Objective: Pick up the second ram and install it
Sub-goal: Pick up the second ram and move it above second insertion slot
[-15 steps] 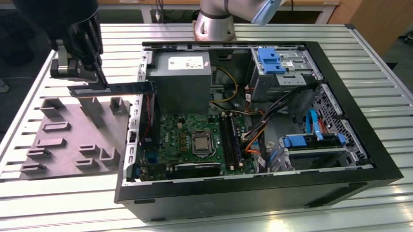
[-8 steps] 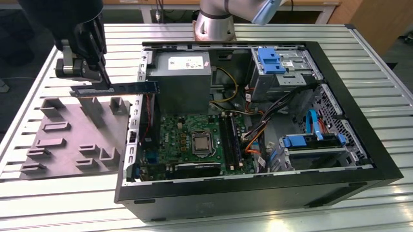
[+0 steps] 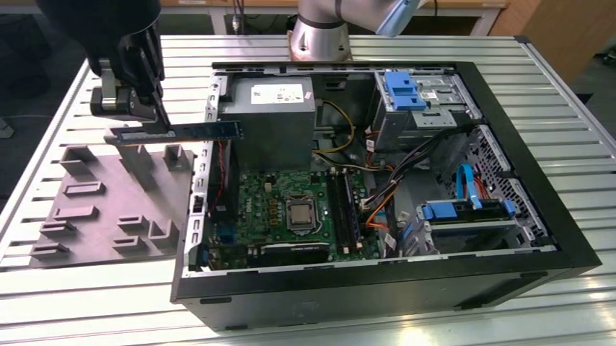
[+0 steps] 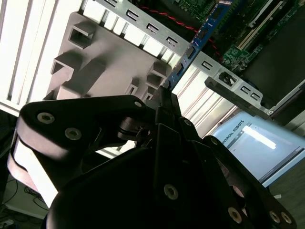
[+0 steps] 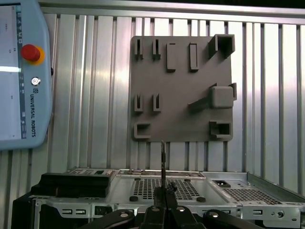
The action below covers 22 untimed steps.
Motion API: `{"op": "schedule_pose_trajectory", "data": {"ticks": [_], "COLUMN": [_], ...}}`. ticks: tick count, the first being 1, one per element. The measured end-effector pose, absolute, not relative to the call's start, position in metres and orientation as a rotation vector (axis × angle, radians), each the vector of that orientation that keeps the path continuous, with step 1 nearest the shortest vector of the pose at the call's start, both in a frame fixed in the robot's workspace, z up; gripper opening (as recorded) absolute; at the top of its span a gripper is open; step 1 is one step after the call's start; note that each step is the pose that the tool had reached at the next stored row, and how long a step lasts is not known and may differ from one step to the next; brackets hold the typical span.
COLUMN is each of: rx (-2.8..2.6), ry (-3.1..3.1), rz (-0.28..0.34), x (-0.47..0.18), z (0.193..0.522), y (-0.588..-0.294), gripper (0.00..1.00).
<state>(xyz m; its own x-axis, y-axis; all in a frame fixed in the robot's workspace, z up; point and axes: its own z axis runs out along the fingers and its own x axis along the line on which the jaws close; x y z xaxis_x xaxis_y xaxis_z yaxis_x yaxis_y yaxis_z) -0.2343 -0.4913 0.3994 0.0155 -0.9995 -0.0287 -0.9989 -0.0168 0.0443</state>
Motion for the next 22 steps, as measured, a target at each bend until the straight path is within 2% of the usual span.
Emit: {"op": "schedule_pose_trajectory", "data": {"ticks": [22], "rx": [2.23], "ry": [-2.195], "rz": [-0.081], "x": [-0.219], "z": [0.399], "y": [-0.491], "gripper": [0.12]}}
